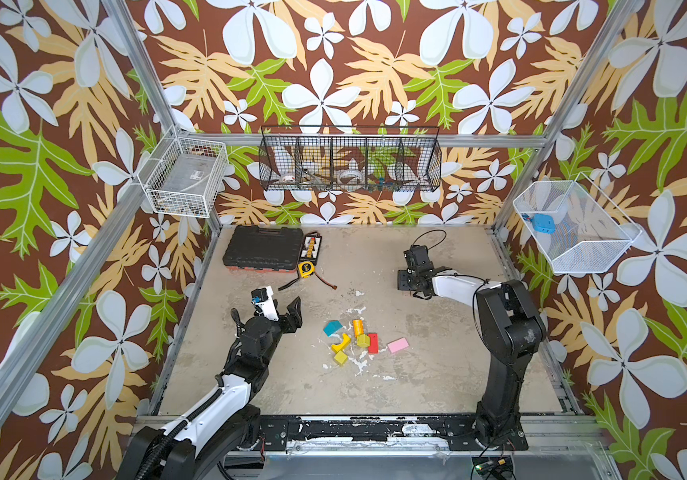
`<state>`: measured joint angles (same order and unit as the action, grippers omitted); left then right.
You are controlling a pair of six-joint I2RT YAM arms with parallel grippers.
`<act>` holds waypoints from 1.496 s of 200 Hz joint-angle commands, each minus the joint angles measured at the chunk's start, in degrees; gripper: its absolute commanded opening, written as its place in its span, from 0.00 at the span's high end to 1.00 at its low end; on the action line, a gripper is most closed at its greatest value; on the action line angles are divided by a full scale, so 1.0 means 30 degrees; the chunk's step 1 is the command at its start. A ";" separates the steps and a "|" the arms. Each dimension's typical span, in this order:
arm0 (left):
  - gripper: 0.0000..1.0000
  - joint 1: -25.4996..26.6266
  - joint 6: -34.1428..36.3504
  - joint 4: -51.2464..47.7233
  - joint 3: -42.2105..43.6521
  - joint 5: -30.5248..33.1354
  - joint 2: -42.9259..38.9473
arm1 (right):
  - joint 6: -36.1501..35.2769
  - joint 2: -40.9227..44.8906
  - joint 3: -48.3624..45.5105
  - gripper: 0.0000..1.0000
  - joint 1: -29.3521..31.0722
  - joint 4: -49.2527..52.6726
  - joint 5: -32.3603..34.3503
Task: Build the wood block tower
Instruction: 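Open the right gripper to release the magenta block on the planks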
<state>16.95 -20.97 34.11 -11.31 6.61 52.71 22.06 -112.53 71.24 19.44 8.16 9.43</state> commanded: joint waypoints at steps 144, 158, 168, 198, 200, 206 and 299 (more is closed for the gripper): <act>0.21 -0.0005 -0.0143 0.0291 -0.0124 0.0124 0.0011 | -0.0141 0.2046 -0.3378 0.10 -0.0022 -0.2492 -0.0981; 0.22 -0.0022 -0.0158 0.0291 -0.0101 0.0167 0.0047 | -0.0090 0.1979 -0.3474 0.12 -0.0020 -0.2660 -0.1203; 0.21 -0.0022 -0.0158 0.0291 -0.0124 0.0143 0.0071 | -0.0060 0.1845 -0.3474 0.13 -0.0007 -0.2688 -0.1239; 0.21 -0.0025 -0.0158 0.0291 -0.0130 0.0152 0.0097 | -0.0031 0.1406 -0.3108 0.19 -0.0007 -0.2326 -0.1032; 0.21 -0.0018 -0.0173 0.0291 -0.0127 0.0143 0.0097 | -0.0031 0.1392 -0.3097 0.19 -0.0028 -0.2315 -0.1041; 0.21 -0.0025 -0.0158 0.0291 -0.0127 0.0145 0.0090 | -0.0005 0.1342 -0.3064 0.20 -0.0010 -0.2285 -0.1012; 0.21 -0.0008 -0.0143 0.0291 -0.0127 0.0169 0.0097 | -0.0016 0.0947 -0.2611 0.31 -0.0015 -0.1786 -0.0683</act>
<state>16.95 -20.97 34.11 -11.31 6.87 52.97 21.87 -109.25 62.87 19.40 2.20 6.46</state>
